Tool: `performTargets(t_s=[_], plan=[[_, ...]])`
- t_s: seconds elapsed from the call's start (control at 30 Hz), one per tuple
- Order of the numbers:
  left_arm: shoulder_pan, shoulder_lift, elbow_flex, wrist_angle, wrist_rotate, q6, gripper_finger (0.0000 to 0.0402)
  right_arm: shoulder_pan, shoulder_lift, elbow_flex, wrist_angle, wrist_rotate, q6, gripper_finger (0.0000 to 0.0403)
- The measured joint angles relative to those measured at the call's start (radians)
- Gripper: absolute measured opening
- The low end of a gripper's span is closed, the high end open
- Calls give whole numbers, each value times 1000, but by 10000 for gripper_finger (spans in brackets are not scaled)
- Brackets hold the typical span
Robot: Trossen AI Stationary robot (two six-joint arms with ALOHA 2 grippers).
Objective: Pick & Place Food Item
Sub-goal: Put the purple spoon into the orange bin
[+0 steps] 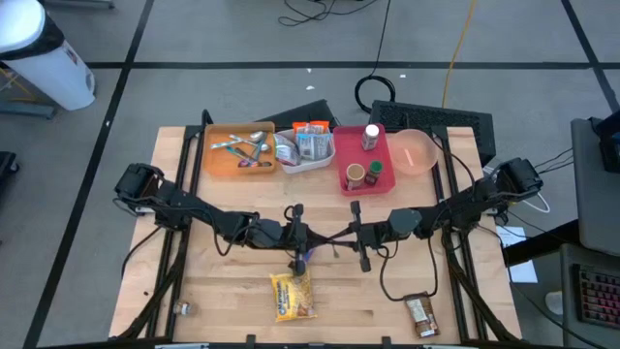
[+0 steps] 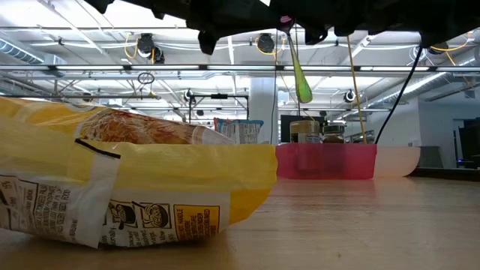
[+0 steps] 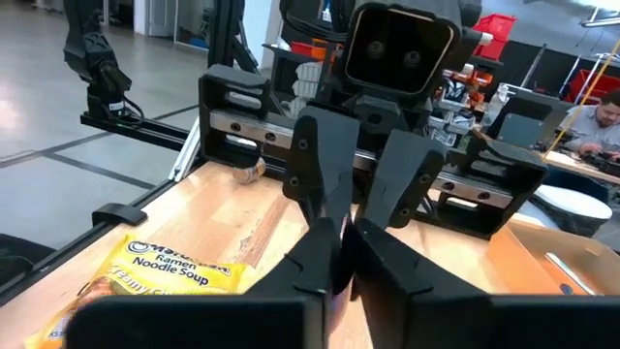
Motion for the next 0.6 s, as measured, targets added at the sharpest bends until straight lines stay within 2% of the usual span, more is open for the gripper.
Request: performTargets(t_s=[0.27,0.43,0.6], plan=[[-7,0,0,5,-30,67,0,1,0,1,9,-13,22,108],[-6,0,1,1,-44,86,0,3,1,2,75,-19,22,167],[-8,-2,1,-4,-64,126,0,2,1,2,129,-7,6,206]])
